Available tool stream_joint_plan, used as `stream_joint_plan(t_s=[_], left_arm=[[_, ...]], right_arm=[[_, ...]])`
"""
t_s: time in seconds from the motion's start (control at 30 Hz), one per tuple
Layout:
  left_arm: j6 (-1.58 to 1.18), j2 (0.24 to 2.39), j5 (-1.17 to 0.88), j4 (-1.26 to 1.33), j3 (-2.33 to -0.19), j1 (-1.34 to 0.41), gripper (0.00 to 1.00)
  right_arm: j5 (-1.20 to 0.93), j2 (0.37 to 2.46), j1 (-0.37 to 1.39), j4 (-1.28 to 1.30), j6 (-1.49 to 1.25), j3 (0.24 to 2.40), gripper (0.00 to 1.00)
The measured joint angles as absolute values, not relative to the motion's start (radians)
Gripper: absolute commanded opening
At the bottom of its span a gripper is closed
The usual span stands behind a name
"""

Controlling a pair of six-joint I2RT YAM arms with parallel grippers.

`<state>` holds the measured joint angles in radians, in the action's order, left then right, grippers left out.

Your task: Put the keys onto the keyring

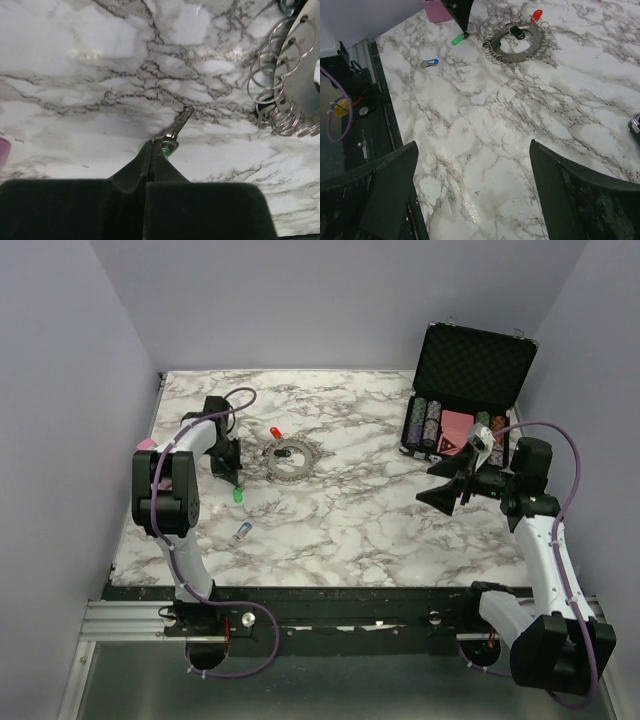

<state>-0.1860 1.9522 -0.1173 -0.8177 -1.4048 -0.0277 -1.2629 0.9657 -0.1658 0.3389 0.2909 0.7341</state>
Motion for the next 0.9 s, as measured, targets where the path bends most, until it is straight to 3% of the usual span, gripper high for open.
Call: stream_joint_plan(t_s=[0.2, 0.53, 0.77, 0.9], left_arm=[[-0.155, 1.802, -0.130, -0.758, -1.264, -0.028, 0.00], [-0.075, 1.325, -0.301, -0.634, -1.063, -0.094, 0.00], [-0.020, 1.014, -0.480, -0.476, -0.898, -0.394, 0.00], [-0.036, 0.911, -0.535, -0.323, -0.815, -0.580, 0.00]], right_arm=[[-1.263, 0.959, -0.166, 0.340, 0.300, 0.734, 1.00], [-1.305, 0.955, -0.166, 0.424, 0.438, 0.734, 1.00], [-1.380, 0.994, -0.160, 0.817, 0.952, 0.790, 1.00], [-1.376, 1.086, -0.108, 1.098, 1.282, 0.909, 0.94]])
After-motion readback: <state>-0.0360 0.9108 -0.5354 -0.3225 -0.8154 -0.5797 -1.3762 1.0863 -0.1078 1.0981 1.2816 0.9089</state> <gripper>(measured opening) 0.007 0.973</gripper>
